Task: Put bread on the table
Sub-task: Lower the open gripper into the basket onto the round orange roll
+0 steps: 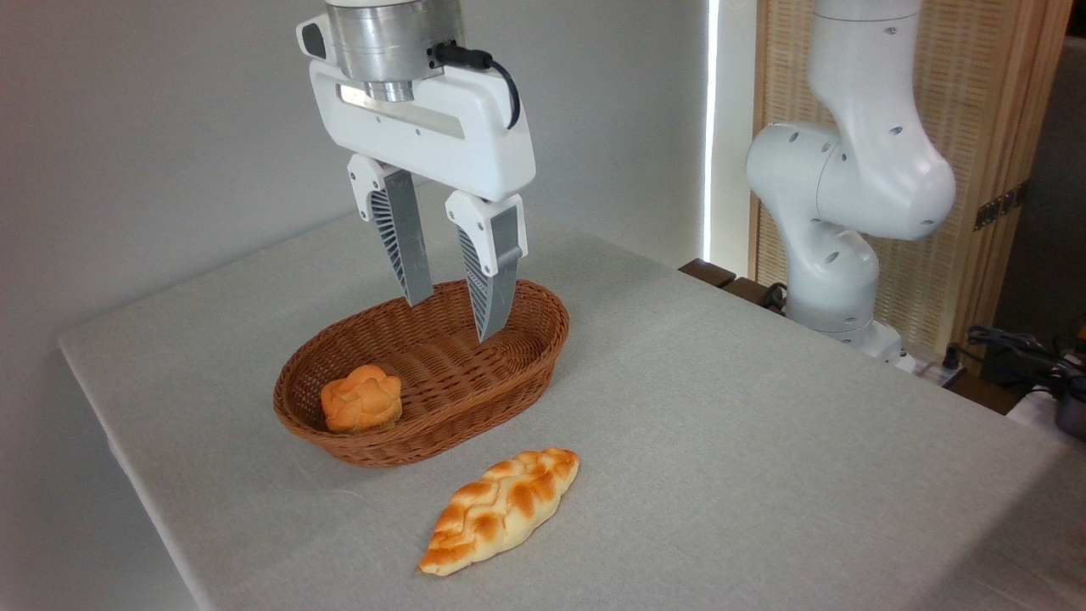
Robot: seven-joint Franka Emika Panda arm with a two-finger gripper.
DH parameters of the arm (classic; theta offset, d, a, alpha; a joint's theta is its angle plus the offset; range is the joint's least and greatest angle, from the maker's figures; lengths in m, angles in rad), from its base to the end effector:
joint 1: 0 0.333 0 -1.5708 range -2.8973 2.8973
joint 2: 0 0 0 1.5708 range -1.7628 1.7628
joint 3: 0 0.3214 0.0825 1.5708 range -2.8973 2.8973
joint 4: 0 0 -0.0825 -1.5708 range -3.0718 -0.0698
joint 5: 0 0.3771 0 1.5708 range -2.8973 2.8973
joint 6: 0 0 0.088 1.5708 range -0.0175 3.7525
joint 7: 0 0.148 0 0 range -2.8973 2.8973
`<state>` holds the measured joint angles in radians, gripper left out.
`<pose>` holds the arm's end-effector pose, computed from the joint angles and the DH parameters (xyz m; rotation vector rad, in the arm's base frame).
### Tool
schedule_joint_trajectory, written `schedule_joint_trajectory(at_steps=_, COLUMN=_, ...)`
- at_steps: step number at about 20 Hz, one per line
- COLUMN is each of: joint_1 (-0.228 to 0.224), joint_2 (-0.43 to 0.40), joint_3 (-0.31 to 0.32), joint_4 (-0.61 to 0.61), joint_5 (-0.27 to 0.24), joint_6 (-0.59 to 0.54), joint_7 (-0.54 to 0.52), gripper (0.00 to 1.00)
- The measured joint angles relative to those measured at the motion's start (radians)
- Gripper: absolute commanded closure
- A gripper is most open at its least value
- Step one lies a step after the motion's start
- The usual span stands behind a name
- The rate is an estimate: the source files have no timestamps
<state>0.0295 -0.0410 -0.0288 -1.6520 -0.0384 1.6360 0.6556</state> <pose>0.5411 -0.0053 0.5791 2.9495 -0.9985 0.0555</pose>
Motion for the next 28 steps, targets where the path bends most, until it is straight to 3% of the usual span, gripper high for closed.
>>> schedule_joint_trajectory(at_steps=12, joint_1=-0.001, joint_2=0.0, joint_3=0.003, joint_4=0.005, joint_5=-0.003, joint_6=0.0, joint_7=0.0, gripper=0.0)
schedule_joint_trajectory(at_steps=17, joint_1=-0.009, joint_2=0.001, joint_3=-0.011, joint_4=0.004, joint_5=-0.063, joint_6=0.011, joint_7=0.0, gripper=0.0)
schedule_joint_trajectory(at_steps=24, joint_1=-0.038, joint_2=0.071, joint_3=-0.142, joint_4=-0.051, joint_5=-0.067, joint_6=0.171, joint_7=-0.001, gripper=0.0)
schedule_joint_trajectory(at_steps=28, joint_1=-0.041, joint_2=0.134, joint_3=-0.218, joint_4=-0.112, joint_5=-0.067, joint_6=0.327, joint_7=-0.001, gripper=0.0)
